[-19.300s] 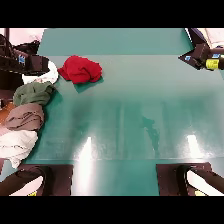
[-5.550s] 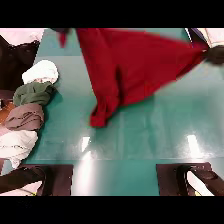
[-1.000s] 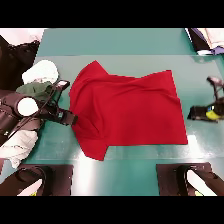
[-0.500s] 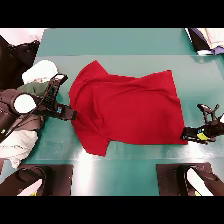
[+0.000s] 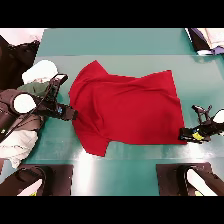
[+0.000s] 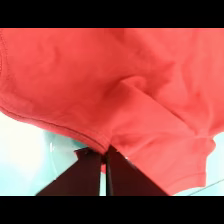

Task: Fold the shirts.

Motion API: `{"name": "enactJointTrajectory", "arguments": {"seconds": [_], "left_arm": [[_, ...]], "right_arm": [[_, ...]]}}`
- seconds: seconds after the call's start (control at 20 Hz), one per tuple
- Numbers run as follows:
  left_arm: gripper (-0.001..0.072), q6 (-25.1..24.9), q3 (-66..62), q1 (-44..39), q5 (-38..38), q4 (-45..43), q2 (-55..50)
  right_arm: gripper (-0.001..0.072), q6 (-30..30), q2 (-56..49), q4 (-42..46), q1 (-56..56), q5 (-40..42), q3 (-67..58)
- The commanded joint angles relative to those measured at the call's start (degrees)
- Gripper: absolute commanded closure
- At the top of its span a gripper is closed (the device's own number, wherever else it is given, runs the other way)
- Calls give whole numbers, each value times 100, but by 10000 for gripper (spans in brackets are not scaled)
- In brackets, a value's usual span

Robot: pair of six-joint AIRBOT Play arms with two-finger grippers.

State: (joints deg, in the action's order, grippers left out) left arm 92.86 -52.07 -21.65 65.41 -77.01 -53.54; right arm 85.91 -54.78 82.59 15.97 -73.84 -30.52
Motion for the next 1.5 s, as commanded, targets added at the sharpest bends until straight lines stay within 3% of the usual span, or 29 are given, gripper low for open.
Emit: {"name": "enactJointTrajectory", "arguments": {"seconds": [0.0, 0.05, 0.1, 0.15, 0.4, 0.55, 0.75, 0.9, 1.1, 1.25, 1.45], "left_arm": [[682, -4, 0, 2, -7, 79, -2], [682, -4, 0, 4, -7, 79, -2], [683, -4, 0, 4, -7, 76, -2], [683, -4, -2, 4, -22, 76, -2], [683, -13, -522, 4, -129, 81, 26], [683, -50, -1683, 4, -105, 70, 26], [683, -343, -3845, 4, -85, 55, 26], [683, -540, -5421, 4, -74, 52, 26], [683, -586, -6922, 4, 164, 83, 31], [683, -584, -7058, 4, 118, 140, 358], [683, -584, -7095, 4, -7, 348, 756]], "right_arm": [[375, 0, -168, -31, -221, 118, 15], [568, 0, -129, -31, -273, 120, 15], [666, 0, -50, -35, -273, 133, 15], [696, 0, 90, -37, -271, 140, 15], [698, 151, 1123, -122, -216, -13, -313], [698, 149, 1720, -850, -216, 208, -1298], [698, 149, 2271, -1556, -219, 1182, -2868], [698, 144, 2503, -1543, -216, 1764, -3982], [698, 26, 2555, -1517, -216, 1797, -5357], [698, -11, 2551, -1416, -216, 1735, -6102], [699, 136, 2245, -374, -216, 925, -7239]]}}
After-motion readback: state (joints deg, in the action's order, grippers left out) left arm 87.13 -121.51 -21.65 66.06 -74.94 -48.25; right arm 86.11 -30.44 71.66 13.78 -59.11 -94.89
